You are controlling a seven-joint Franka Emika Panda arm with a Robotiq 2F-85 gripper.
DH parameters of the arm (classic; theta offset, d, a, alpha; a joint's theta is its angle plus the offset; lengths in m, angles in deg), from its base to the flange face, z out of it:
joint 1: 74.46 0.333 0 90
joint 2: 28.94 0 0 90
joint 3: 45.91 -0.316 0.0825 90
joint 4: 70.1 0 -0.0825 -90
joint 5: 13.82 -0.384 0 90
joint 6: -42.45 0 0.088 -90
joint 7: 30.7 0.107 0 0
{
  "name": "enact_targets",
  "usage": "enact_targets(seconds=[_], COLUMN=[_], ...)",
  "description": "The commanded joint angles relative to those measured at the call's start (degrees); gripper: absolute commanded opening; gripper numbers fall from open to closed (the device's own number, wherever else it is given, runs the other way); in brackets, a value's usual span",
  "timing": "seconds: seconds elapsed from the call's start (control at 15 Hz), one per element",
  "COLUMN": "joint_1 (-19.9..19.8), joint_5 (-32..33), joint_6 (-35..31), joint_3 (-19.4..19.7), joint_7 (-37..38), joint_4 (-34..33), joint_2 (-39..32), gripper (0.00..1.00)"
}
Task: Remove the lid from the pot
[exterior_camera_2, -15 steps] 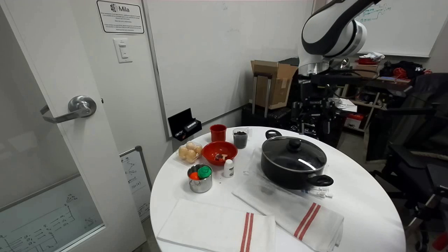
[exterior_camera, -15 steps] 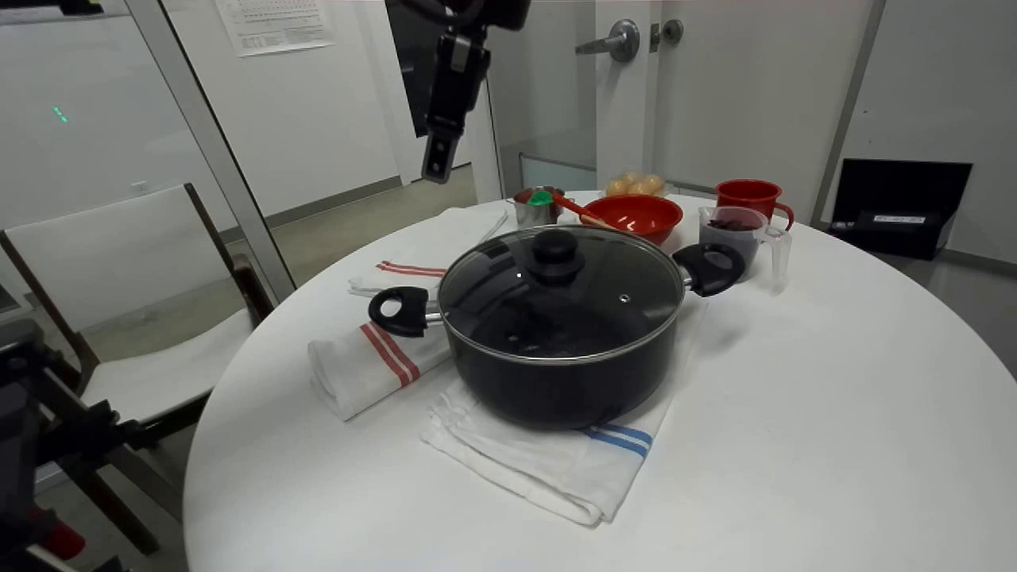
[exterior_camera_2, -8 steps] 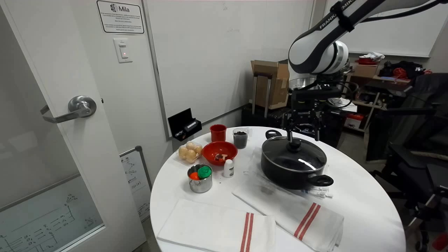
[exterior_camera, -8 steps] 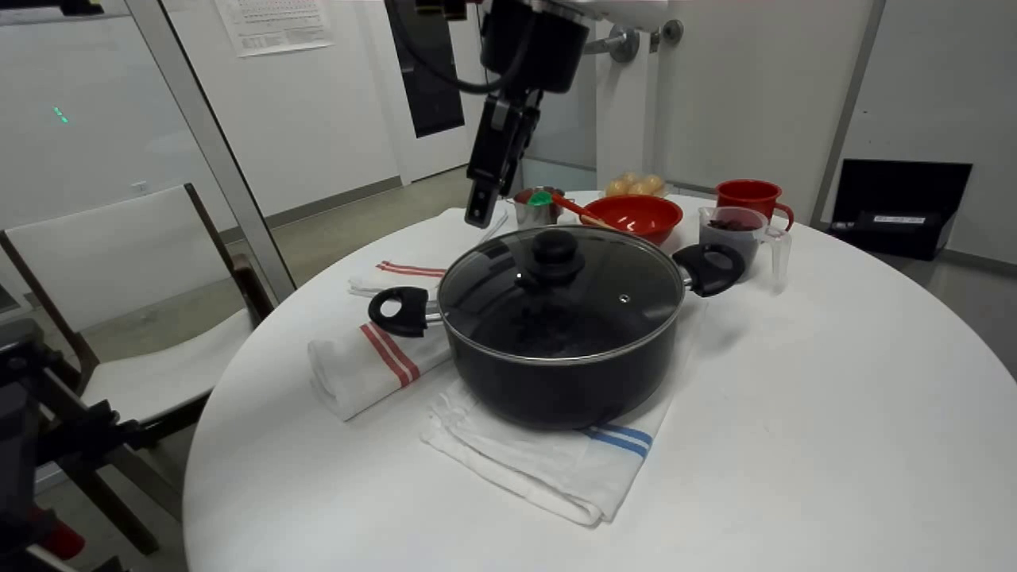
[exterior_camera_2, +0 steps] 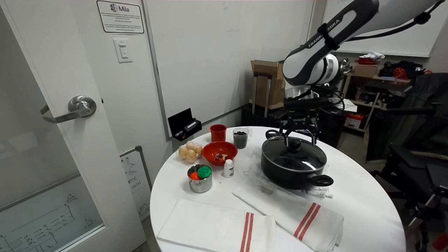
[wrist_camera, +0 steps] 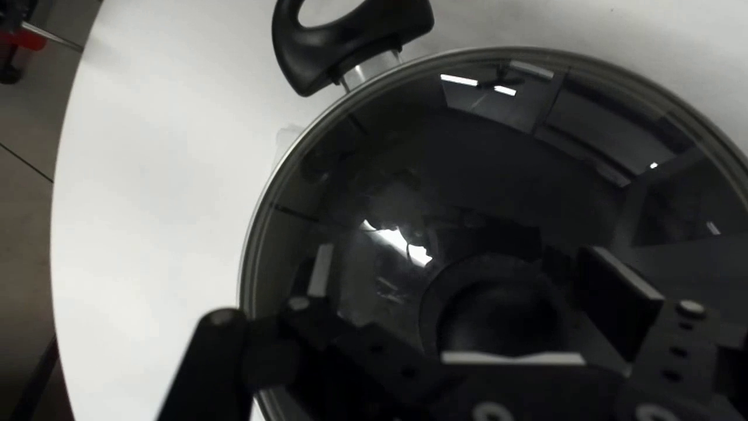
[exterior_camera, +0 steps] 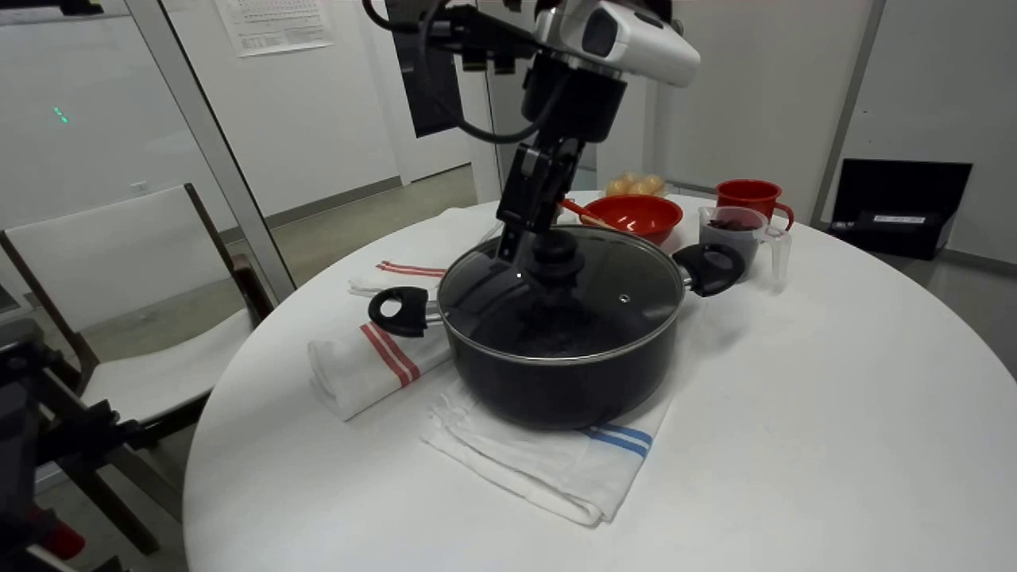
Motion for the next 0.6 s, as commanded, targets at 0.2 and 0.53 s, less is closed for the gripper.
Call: enact_targets(seconds=[0.2, 0.53], joint_1=[-0.4, -0.35], joint_5=[-0.27, -0.39], joint_6=[-0.57, -3.57], joint_3=[0.38, 0.33], joint_7=[3.59, 4.81], joint_4=[-3.8, -4.08], joint_2=[-2.88, -3.41], gripper=[1.0, 1.0])
